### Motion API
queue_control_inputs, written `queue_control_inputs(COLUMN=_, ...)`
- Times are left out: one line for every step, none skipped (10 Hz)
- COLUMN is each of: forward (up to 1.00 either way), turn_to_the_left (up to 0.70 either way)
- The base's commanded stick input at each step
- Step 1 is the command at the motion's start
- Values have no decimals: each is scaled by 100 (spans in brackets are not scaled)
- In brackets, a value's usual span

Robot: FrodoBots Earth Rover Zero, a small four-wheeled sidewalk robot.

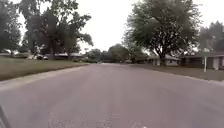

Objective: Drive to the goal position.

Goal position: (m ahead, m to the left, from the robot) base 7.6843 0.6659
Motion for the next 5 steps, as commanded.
queue_control_inputs(forward=70, turn_to_the_left=0)
queue_control_inputs(forward=70, turn_to_the_left=0)
queue_control_inputs(forward=19, turn_to_the_left=0)
queue_control_inputs(forward=0, turn_to_the_left=0)
queue_control_inputs(forward=0, turn_to_the_left=0)
